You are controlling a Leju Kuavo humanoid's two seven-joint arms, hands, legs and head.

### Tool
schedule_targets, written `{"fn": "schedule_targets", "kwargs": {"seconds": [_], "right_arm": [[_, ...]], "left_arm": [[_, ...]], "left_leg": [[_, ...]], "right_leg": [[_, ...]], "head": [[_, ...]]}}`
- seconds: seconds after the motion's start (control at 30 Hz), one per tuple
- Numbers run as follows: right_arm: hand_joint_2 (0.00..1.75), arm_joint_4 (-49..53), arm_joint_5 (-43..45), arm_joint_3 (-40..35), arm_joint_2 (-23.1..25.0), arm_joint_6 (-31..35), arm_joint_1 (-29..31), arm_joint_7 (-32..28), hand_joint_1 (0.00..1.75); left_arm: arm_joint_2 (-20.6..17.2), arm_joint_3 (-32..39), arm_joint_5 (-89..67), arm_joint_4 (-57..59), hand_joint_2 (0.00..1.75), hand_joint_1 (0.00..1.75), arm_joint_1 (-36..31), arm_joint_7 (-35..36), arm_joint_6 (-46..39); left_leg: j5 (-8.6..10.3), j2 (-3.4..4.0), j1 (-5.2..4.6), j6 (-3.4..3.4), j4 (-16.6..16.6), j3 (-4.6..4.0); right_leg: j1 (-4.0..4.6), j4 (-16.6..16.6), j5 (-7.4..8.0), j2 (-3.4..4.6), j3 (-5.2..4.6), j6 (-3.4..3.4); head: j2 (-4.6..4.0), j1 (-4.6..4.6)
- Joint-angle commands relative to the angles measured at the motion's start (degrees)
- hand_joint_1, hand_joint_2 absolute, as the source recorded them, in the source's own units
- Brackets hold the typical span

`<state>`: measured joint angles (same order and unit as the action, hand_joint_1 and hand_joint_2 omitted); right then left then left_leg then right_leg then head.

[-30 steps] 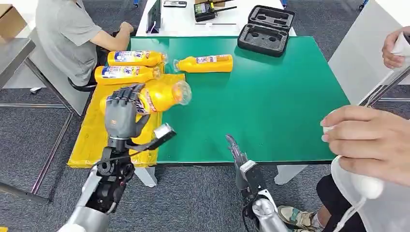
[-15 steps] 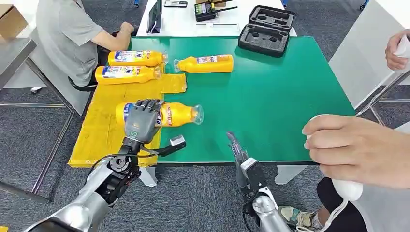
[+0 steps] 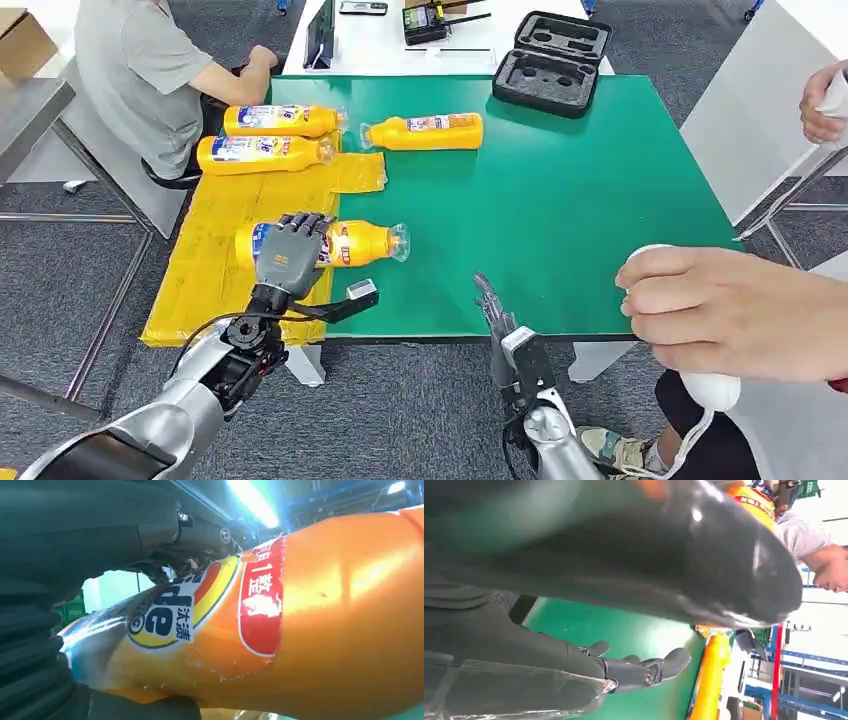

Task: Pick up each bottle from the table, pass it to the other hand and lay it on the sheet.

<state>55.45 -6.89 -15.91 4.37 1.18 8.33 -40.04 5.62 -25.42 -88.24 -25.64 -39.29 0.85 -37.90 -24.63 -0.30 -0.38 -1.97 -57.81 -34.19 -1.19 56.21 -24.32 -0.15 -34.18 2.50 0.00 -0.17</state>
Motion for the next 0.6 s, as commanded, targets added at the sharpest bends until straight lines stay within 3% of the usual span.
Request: {"fn": "schedule_targets", "kwargs": {"seconds": [0.03, 0.3, 0.37, 0.6], "right_arm": [[0.0, -2.6, 0.1, 0.5, -0.4, 0.1, 1.5, 0.0, 0.0], [0.0, -3.7, 0.0, 0.4, -0.3, -0.1, 1.9, 0.0, 0.0], [0.0, -3.7, 0.1, 0.4, -0.4, -0.1, 1.8, 0.0, 0.0], [0.0, -3.8, 0.3, 0.3, -0.6, -0.2, 1.9, 0.0, 0.0]], "left_arm": [[2.0, 2.1, 0.2, 9.9, 1.75, 1.36, -4.4, 0.7, -1.5], [1.5, 2.2, -0.1, 11.0, 1.75, 1.4, -4.3, 1.0, 0.2], [1.4, 2.4, 0.0, 11.3, 1.75, 1.31, -4.5, 1.2, 1.1], [1.2, 2.8, 0.1, 11.8, 1.75, 1.24, -4.8, 2.2, 3.6]], "left_leg": [[-0.1, 0.0, 0.12, 0.12, -0.1, 0.18], [-0.07, 0.03, 0.09, 0.1, 0.0, 0.14], [-0.04, 0.03, 0.05, 0.07, 0.0, 0.06], [-0.08, 0.03, 0.1, 0.1, -0.1, 0.11]], "right_leg": [[0.13, 0.0, -0.07, -0.01, 0.23, -0.12], [0.09, 0.0, -0.04, 0.01, 0.16, -0.1], [0.05, 0.0, -0.02, 0.01, 0.07, -0.07], [0.1, 0.0, -0.05, 0.02, 0.14, -0.1]], "head": [[0.0, 0.0], [0.0, 0.0], [0.0, 0.0], [0.0, 0.0]]}}
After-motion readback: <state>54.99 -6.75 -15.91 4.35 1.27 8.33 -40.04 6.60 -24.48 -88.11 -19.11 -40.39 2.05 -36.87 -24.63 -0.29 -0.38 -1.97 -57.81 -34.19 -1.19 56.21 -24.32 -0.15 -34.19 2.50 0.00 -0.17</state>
